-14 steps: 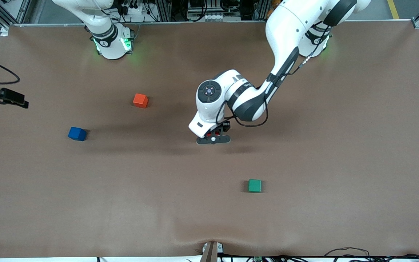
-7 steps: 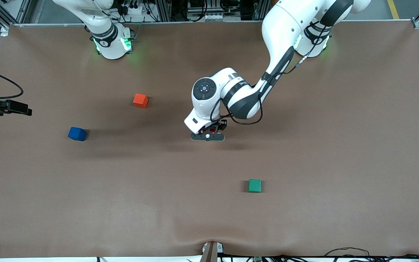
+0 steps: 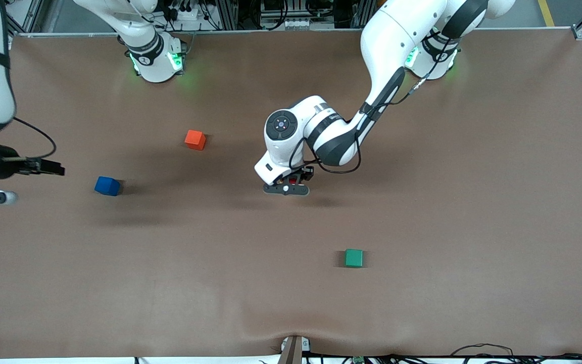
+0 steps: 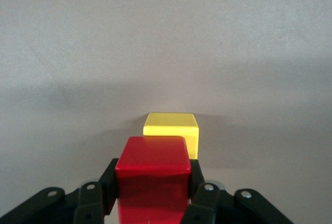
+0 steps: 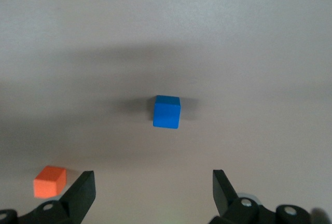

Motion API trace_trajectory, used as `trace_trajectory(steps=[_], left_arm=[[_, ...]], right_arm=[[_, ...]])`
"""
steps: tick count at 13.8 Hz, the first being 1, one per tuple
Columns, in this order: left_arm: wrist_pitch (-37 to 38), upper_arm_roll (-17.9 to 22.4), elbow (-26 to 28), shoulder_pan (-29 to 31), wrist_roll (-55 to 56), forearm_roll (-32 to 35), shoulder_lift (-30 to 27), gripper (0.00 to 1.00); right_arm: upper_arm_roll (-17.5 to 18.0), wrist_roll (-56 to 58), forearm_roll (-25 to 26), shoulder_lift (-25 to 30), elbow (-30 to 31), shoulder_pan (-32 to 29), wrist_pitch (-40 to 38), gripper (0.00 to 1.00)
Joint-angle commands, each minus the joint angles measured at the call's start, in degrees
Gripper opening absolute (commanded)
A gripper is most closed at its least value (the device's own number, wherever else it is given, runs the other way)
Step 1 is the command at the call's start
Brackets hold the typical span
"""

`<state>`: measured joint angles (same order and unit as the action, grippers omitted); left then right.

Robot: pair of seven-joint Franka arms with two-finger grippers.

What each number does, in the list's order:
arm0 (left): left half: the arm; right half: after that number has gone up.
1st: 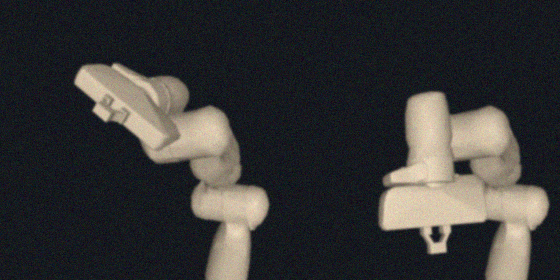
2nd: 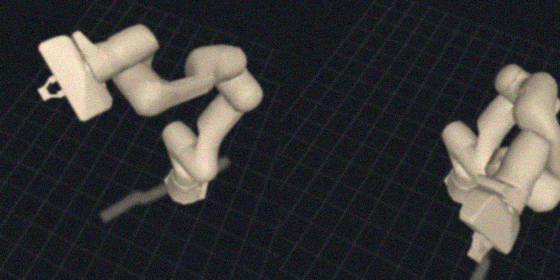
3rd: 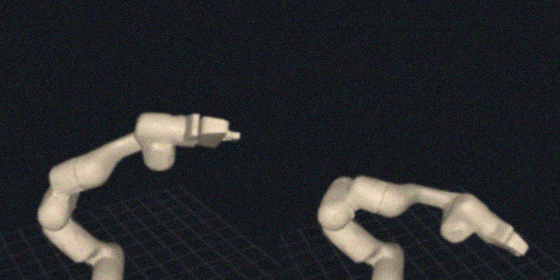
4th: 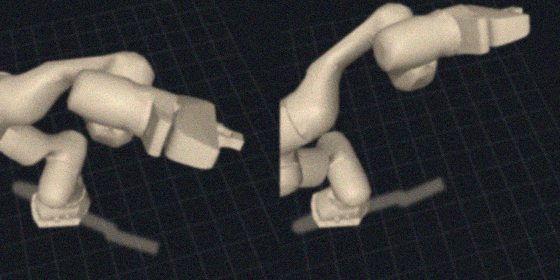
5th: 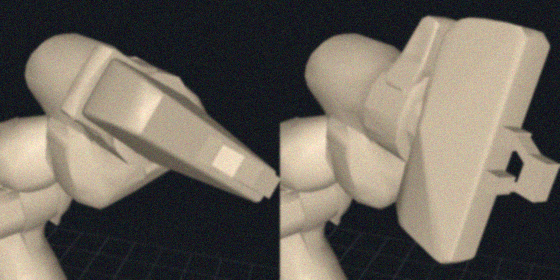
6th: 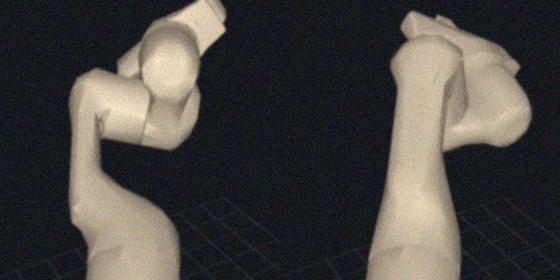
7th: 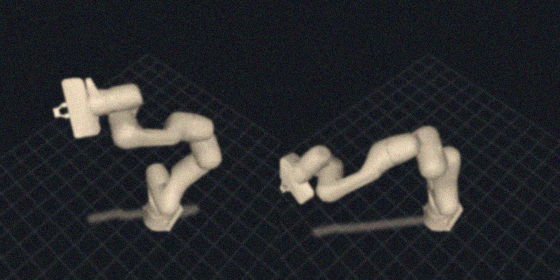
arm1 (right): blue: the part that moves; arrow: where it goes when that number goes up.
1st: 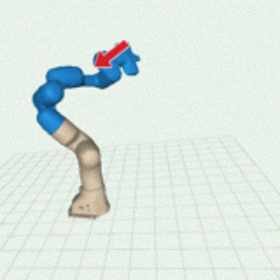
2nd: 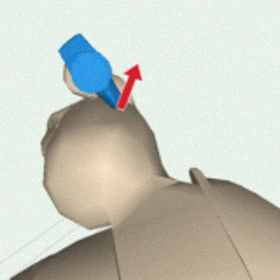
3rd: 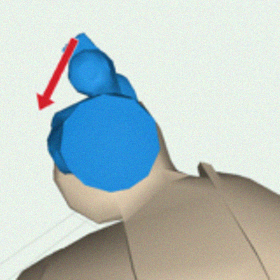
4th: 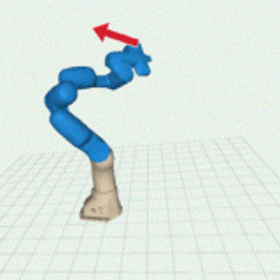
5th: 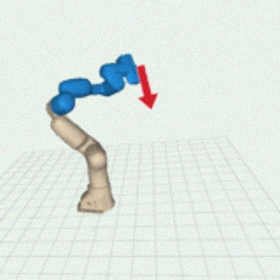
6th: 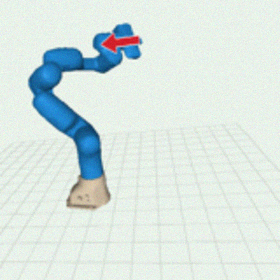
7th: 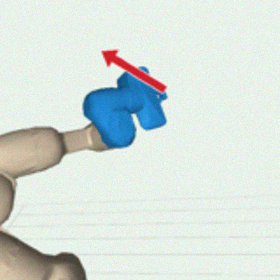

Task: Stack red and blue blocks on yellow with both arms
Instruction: 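Place the red cube on yellow while the right gripper reaches blue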

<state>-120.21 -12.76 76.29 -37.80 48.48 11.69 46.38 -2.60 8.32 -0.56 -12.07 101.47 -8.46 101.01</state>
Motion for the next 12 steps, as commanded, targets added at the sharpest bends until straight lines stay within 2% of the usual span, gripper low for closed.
trace_trajectory(steps=[1, 5, 9, 12], left_arm=[[0.68, 0.28, -2.37, -0.52, -1.02, -1.14, 1.17, 0.0], [0.59, 0.28, -3.25, -0.52, -1.02, -2.28, 1.69, 0.0], [0.15, 0.19, -4.48, -0.61, -1.02, -2.28, 2.84, 0.0], [0.07, 0.28, -4.48, -0.61, -1.02, -2.28, 2.92, 0.0]], right_arm=[[0.84, -0.41, -3.56, 0.38, 6.88, -2.09, 6.89, 1.0], [0.75, 0.2, -3.57, -3.91, 9.62, -2.18, 14.72, 1.0], [0.84, 0.03, -3.75, -5.15, 16.9, -2.44, 24.48, 1.0], [0.84, 0.2, -3.75, -7.0, 17.27, -2.27, 25.73, 1.0]])
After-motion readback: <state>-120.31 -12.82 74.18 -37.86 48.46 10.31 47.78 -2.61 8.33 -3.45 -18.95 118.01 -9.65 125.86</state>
